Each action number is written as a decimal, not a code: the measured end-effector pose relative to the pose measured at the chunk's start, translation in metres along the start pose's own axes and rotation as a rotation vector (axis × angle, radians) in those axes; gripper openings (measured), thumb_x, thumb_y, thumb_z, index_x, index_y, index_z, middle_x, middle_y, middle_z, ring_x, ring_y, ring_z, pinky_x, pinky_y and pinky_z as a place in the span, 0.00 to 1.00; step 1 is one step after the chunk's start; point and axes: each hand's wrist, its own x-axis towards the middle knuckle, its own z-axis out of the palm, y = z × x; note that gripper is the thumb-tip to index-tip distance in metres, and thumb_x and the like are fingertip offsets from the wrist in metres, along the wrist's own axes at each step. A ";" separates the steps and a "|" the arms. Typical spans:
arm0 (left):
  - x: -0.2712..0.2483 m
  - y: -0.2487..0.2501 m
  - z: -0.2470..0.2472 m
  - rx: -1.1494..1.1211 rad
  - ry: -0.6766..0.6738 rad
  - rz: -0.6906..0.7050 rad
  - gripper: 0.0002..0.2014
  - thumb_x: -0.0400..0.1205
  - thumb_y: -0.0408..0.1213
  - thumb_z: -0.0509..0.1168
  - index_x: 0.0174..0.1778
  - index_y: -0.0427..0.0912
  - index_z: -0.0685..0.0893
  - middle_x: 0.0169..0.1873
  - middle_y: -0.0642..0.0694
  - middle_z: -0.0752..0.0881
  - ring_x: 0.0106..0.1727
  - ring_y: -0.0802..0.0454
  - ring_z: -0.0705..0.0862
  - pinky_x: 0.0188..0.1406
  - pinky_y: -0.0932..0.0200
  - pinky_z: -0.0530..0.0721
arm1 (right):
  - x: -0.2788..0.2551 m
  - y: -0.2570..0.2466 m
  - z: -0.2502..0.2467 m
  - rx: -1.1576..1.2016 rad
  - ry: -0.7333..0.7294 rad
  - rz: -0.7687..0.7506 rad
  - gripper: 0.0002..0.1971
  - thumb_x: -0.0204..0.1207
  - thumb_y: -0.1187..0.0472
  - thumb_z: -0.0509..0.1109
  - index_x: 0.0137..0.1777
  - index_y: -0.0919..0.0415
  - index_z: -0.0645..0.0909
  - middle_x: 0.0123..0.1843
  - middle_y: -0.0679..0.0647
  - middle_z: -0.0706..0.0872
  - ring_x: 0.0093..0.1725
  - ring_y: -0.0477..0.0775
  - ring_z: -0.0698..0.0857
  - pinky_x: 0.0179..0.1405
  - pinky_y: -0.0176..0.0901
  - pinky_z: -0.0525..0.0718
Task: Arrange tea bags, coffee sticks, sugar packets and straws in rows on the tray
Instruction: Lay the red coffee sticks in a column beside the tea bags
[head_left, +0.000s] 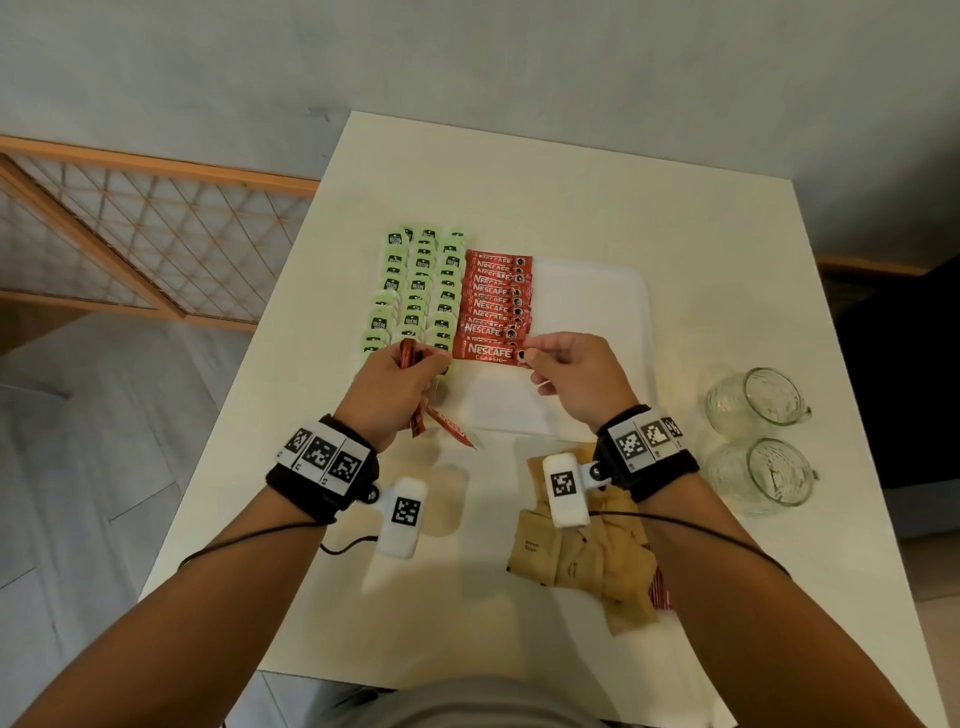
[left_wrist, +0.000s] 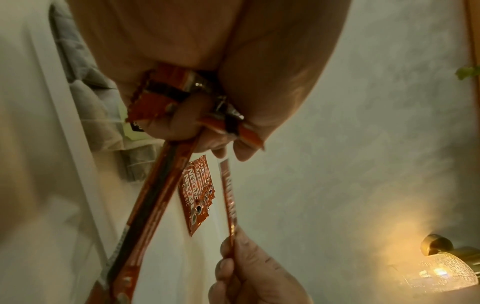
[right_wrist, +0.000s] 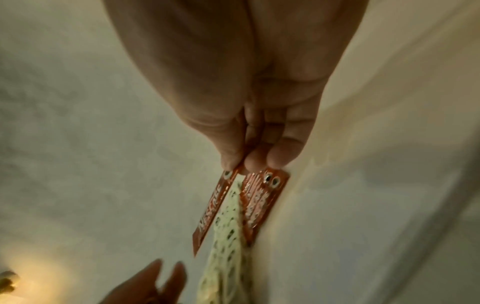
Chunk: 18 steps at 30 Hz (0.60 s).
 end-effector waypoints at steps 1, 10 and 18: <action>0.001 -0.001 -0.002 -0.023 0.002 -0.010 0.07 0.82 0.40 0.71 0.38 0.47 0.87 0.25 0.48 0.74 0.25 0.51 0.70 0.27 0.57 0.67 | 0.004 0.003 -0.002 -0.034 0.034 0.018 0.06 0.83 0.65 0.73 0.57 0.61 0.88 0.43 0.55 0.91 0.35 0.46 0.85 0.37 0.37 0.87; 0.002 -0.001 -0.007 -0.023 -0.016 -0.029 0.03 0.83 0.35 0.68 0.44 0.45 0.87 0.27 0.48 0.75 0.27 0.51 0.71 0.26 0.58 0.69 | 0.026 0.014 0.006 -0.192 0.107 0.125 0.05 0.80 0.57 0.77 0.47 0.57 0.91 0.40 0.55 0.93 0.34 0.47 0.88 0.43 0.45 0.90; 0.000 -0.001 -0.003 -0.007 -0.020 -0.023 0.04 0.83 0.32 0.68 0.45 0.43 0.86 0.25 0.49 0.76 0.26 0.51 0.72 0.26 0.59 0.70 | 0.027 0.013 0.014 -0.367 0.140 0.103 0.12 0.80 0.52 0.77 0.44 0.61 0.93 0.40 0.54 0.93 0.41 0.55 0.89 0.47 0.44 0.87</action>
